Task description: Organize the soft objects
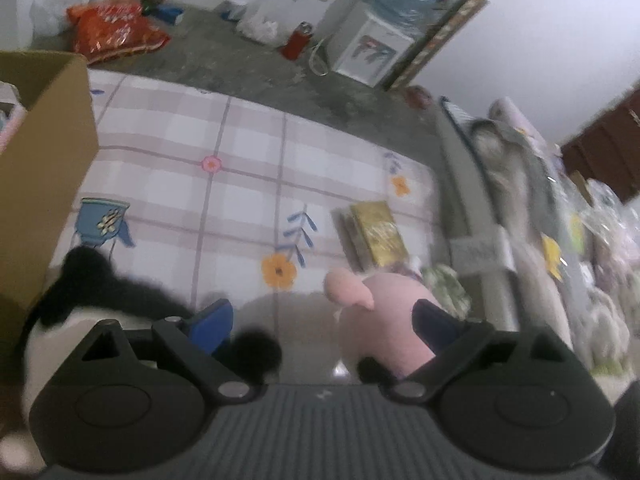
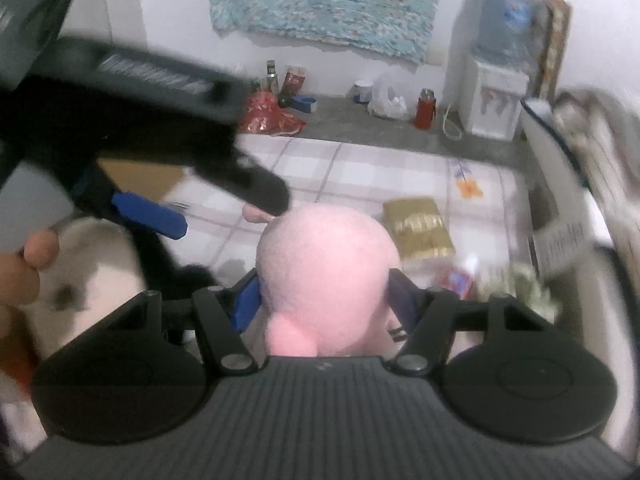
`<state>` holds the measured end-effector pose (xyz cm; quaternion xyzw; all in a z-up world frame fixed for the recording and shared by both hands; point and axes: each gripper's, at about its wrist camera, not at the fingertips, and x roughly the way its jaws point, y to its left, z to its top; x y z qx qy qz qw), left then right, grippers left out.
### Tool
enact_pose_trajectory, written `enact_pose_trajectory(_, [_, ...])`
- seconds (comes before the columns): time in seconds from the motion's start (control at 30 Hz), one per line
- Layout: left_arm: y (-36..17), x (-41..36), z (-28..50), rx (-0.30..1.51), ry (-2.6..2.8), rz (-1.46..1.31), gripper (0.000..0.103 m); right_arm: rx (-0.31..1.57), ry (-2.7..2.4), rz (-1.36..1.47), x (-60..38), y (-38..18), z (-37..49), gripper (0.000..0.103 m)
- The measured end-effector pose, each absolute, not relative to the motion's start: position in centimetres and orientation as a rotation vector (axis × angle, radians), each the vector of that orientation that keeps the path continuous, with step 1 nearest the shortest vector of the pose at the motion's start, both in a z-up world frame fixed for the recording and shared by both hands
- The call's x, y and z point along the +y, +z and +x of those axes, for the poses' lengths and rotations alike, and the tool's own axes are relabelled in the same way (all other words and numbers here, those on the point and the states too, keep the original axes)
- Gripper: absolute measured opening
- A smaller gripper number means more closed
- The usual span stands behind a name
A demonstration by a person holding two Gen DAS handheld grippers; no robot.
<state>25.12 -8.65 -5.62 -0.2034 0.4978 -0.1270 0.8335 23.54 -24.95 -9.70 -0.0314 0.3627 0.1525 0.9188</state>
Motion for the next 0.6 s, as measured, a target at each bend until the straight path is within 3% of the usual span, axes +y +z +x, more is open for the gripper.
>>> enact_pose_trajectory(0.3, [-0.4,-6.9,13.1,0.898,-0.339,-0.247,0.098,0.789,0.404,0.416,-30.8,-7.3,13.4,0.066])
enact_pose_trajectory(0.6, [-2.7,-5.4,5.3,0.914,-0.337,-0.171,0.098,0.959,0.554,1.099,-32.1,-16.1,10.5,0.068])
